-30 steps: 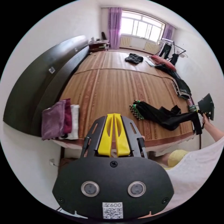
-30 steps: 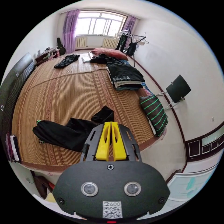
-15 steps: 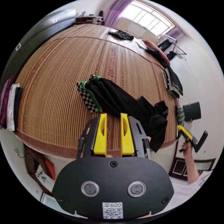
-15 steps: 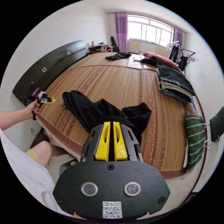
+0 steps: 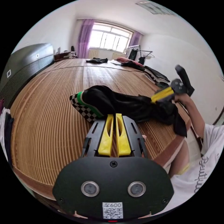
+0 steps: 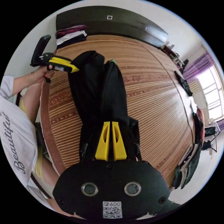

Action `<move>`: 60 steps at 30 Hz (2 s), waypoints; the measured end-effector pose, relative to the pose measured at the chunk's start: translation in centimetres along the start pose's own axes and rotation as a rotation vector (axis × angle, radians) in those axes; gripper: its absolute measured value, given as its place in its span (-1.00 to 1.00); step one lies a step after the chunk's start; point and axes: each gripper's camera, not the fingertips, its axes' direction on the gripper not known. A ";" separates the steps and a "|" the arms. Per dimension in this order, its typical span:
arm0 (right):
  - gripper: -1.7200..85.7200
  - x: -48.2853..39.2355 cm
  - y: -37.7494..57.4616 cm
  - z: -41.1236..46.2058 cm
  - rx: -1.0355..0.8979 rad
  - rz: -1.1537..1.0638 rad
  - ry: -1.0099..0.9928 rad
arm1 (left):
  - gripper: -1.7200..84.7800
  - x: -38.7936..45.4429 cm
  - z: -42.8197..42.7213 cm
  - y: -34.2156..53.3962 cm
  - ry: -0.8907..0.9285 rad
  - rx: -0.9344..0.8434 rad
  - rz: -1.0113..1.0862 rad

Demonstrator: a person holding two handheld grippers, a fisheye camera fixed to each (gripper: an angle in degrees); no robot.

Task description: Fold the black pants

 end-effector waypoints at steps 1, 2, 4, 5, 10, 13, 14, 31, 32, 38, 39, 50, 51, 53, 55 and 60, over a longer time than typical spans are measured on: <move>-0.98 0.6 2.1 -1.7 0.118 0.116 -0.057 | -0.90 0.5 -1.5 1.5 -0.015 -0.003 0.038; -0.98 1.1 3.6 -2.4 0.183 0.204 -0.105 | -0.90 0.8 -2.2 2.4 -0.032 -0.003 0.047; -0.98 1.7 10.0 -3.7 0.410 0.523 -0.077 | -0.90 1.5 -5.3 6.4 -0.069 0.014 -0.046; -0.98 1.5 11.2 -3.8 0.437 0.559 -0.010 | -0.90 1.7 -6.1 7.4 -0.071 0.022 -0.067; -0.98 -3.3 15.2 -3.4 0.440 0.610 0.111 | -0.90 3.1 -8.7 15.8 -0.125 -0.017 -0.141; -0.98 -6.4 15.4 -3.0 0.401 0.599 0.141 | -0.90 2.9 -9.8 18.1 -0.059 0.004 -0.283; -0.98 -6.6 15.4 -2.9 0.387 0.606 0.156 | -0.91 2.9 -10.1 18.4 -0.045 0.025 -0.297; -0.66 -9.3 29.4 -9.0 0.383 0.686 0.192 | -0.95 14.3 -11.6 10.3 -0.274 0.158 0.309; -0.66 -9.3 29.3 -8.9 0.356 0.668 0.170 | -0.95 14.5 -10.4 9.0 -0.270 0.125 0.330; -0.62 -9.7 30.8 -3.4 -0.041 0.653 0.227 | -0.96 14.6 2.7 -1.5 -0.269 -0.083 0.424; -0.61 -9.6 31.9 -2.2 -0.091 0.678 0.263 | -0.96 14.6 5.2 -2.8 -0.297 -0.122 0.421; -0.98 -9.5 37.5 -2.7 -0.062 0.726 0.243 | -0.96 16.6 19.1 0.3 -0.878 -0.480 0.929; -0.98 -10.1 37.7 -3.8 -0.042 0.697 0.273 | -0.96 14.1 18.0 -0.4 -0.845 -0.472 0.806; -0.98 -11.2 37.6 -5.6 0.009 0.633 0.327 | -0.96 10.2 16.5 -0.8 -0.829 -0.489 0.668; -0.98 -12.7 36.8 -8.9 0.096 0.524 0.349 | -0.96 5.7 15.7 0.6 -0.953 -0.577 0.622; -0.98 -11.4 34.8 -18.3 0.438 0.468 0.194 | -0.96 -0.9 11.9 2.8 -1.017 -0.559 0.435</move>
